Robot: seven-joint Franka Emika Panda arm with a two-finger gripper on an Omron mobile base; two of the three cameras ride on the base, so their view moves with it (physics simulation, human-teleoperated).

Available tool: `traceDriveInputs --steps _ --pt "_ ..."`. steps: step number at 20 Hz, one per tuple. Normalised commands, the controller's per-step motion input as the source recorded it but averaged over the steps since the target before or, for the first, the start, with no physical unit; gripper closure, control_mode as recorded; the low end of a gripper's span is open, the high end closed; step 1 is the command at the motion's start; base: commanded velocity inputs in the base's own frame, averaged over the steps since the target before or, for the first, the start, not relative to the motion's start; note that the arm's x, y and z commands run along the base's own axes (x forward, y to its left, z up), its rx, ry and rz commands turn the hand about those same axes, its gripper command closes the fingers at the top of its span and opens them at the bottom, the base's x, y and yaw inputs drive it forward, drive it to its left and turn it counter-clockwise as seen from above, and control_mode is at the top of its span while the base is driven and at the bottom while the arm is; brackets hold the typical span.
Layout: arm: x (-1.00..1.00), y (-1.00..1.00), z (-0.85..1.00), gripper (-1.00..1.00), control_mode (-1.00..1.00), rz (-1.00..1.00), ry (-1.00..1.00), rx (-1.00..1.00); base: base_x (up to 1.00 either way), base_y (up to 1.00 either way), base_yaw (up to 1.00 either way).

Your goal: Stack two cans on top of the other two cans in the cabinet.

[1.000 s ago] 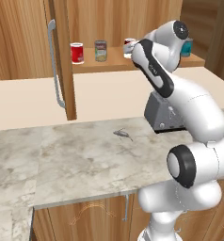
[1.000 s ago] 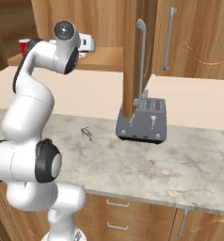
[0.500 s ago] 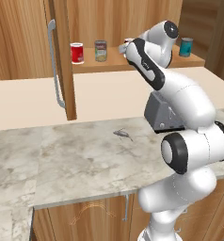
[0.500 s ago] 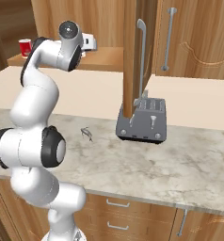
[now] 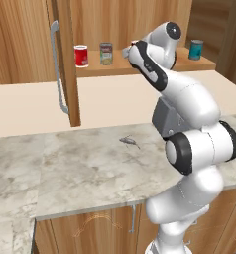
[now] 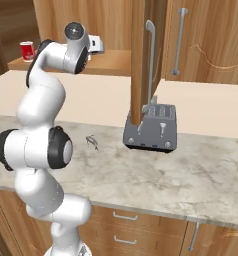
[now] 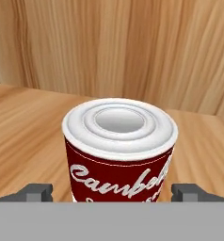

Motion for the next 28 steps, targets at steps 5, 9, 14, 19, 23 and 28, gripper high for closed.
traceDriveInputs --steps 5,9,14,19,23,28 --pt "0.20 0.00 -0.03 -1.00 -1.00 0.00 0.01 0.00 0.00 0.00 0.00" --pt "0.04 0.01 -0.09 1.00 -1.00 0.00 0.01 0.00 0.00 0.00 0.00" --pt "-0.12 0.01 -0.07 1.00 -1.00 0.00 0.00 0.00 0.00 0.00 0.00" --pt "-0.30 0.00 0.05 1.00 -1.00 -0.10 -0.03 0.00 0.00 0.00 0.00" --pt "-0.40 0.00 0.16 1.00 -1.00 -0.15 -0.03 0.00 0.00 0.00 0.00" --pt "-0.29 -0.01 0.21 1.00 -1.00 -0.20 -0.03 0.00 0.00 0.00 0.00"
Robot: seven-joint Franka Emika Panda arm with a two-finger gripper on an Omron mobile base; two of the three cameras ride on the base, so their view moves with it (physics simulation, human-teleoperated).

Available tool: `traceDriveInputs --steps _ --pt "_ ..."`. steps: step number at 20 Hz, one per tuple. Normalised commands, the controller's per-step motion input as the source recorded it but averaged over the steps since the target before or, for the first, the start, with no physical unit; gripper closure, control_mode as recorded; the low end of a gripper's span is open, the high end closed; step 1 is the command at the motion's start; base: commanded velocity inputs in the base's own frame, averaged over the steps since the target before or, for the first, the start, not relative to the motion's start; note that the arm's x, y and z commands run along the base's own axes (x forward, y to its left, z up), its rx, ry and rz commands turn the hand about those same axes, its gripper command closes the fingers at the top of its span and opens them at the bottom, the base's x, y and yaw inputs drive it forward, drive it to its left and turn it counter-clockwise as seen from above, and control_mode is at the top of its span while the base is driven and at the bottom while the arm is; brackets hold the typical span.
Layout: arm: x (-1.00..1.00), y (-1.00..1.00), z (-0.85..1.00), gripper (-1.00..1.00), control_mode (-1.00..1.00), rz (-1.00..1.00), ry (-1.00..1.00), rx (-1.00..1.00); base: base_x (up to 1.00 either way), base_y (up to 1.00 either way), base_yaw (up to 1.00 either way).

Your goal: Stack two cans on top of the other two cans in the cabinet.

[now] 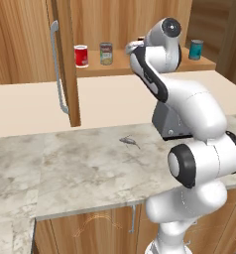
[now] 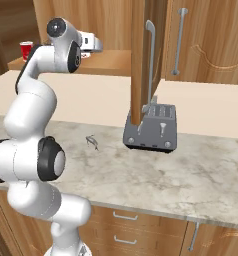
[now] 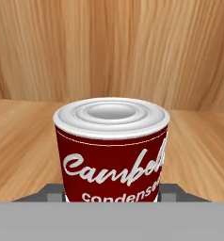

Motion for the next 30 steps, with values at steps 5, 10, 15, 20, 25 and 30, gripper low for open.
traceDriveInputs --steps 5,10,15,20,25,30 --pt "-0.35 -0.13 0.21 1.00 -1.00 -0.23 -0.02 0.00 0.00 0.00 0.00" --pt "-0.22 -0.25 0.28 1.00 -1.00 -0.15 -0.06 0.00 0.00 0.00 0.00" --pt "-0.17 -0.33 0.26 1.00 -1.00 -0.16 -0.10 0.00 0.00 0.00 0.00" --pt "-0.22 -0.37 0.26 1.00 -1.00 -0.19 -0.03 0.01 0.00 0.00 0.00" --pt "-0.18 -0.32 0.19 1.00 -1.00 -0.22 -0.01 0.00 0.00 0.00 0.00" --pt "-0.08 -0.35 0.14 1.00 -1.00 -0.20 0.00 0.00 0.00 0.00 0.00"
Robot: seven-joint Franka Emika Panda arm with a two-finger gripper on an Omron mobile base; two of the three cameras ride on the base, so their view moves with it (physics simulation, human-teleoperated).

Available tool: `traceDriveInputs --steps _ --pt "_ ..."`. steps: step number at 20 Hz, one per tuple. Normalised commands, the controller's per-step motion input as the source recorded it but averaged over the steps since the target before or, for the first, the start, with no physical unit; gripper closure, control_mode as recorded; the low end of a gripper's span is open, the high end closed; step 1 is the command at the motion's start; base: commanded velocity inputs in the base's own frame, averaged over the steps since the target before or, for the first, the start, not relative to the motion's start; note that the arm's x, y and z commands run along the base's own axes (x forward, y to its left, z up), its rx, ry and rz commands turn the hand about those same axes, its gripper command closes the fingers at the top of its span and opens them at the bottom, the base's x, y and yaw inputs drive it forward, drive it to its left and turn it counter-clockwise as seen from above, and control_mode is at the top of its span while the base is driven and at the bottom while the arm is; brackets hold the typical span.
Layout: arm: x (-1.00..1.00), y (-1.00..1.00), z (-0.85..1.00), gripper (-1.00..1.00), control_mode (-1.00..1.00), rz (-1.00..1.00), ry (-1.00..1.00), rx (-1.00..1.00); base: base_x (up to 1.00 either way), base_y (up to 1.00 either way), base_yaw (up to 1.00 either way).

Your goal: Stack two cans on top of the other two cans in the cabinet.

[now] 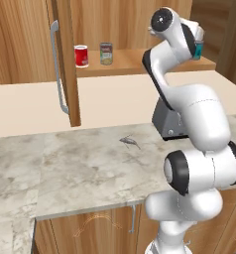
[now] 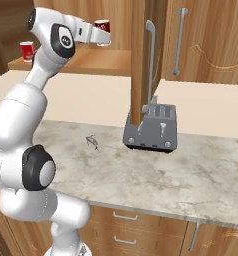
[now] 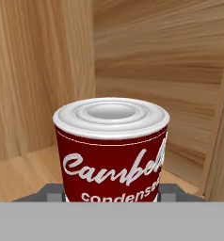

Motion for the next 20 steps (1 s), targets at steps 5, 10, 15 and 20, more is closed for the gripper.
traceDriveInputs --steps 5,10,15,20 --pt "-0.11 -0.35 0.08 1.00 -1.00 -0.21 -0.01 0.00 0.00 0.00 0.00" --pt "-0.12 -0.34 0.01 1.00 -1.00 -0.19 0.00 0.01 0.00 0.00 0.00" --pt "0.00 -0.32 0.01 1.00 -1.00 -0.13 0.00 0.00 0.00 0.00 0.00" --pt "0.01 -0.31 0.03 1.00 -1.00 -0.10 0.02 0.02 0.00 0.00 0.00"
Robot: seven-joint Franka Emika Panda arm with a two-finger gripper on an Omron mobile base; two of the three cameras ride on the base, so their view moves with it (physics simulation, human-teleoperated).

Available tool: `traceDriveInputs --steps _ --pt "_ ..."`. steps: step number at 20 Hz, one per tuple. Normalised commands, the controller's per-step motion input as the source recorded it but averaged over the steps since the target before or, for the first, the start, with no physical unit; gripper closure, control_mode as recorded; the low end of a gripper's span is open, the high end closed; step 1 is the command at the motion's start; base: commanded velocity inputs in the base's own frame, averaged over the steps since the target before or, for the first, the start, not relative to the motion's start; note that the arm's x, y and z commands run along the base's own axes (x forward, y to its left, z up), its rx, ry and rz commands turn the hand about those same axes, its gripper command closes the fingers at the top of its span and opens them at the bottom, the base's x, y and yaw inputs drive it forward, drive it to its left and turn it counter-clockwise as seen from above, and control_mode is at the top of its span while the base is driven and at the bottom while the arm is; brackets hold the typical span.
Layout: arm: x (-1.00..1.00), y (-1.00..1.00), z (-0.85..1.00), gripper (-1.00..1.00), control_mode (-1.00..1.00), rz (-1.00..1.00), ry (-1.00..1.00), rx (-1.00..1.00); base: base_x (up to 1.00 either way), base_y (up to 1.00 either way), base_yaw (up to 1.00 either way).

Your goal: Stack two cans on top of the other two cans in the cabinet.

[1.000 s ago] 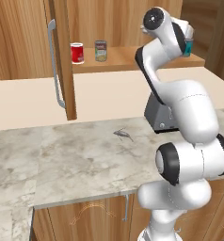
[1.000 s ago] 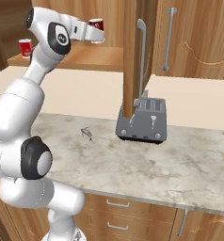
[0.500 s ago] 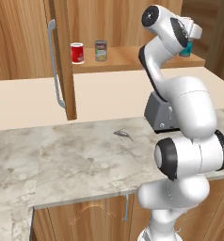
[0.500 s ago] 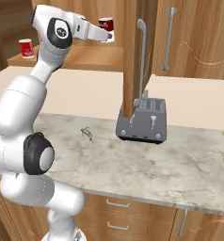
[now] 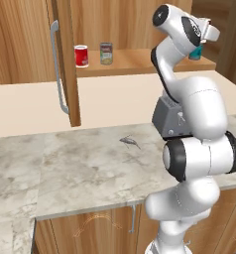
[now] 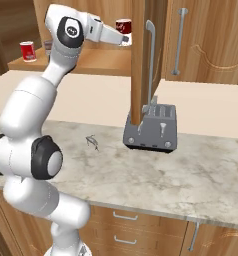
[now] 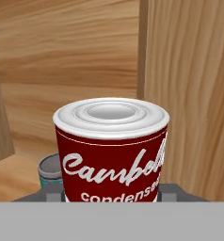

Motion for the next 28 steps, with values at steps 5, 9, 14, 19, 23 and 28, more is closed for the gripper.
traceDriveInputs --steps 5,9,14,19,23,28 --pt "0.07 -0.22 0.00 1.00 -1.00 -0.04 0.00 0.04 0.00 0.00 0.00" --pt "0.10 -0.13 0.00 1.00 -1.00 -0.05 0.02 0.01 0.00 0.00 0.00" --pt "0.17 -0.18 -0.01 1.00 -1.00 -0.03 0.07 0.00 0.00 0.00 0.00" --pt "0.14 -0.06 -0.04 1.00 -1.00 0.00 0.04 0.07 0.00 0.00 0.00" --pt "0.16 -0.02 0.00 1.00 -1.00 0.00 0.00 0.06 0.00 0.00 0.00" --pt "0.21 -0.03 0.00 1.00 -1.00 0.00 -0.04 0.00 0.00 0.00 0.00"
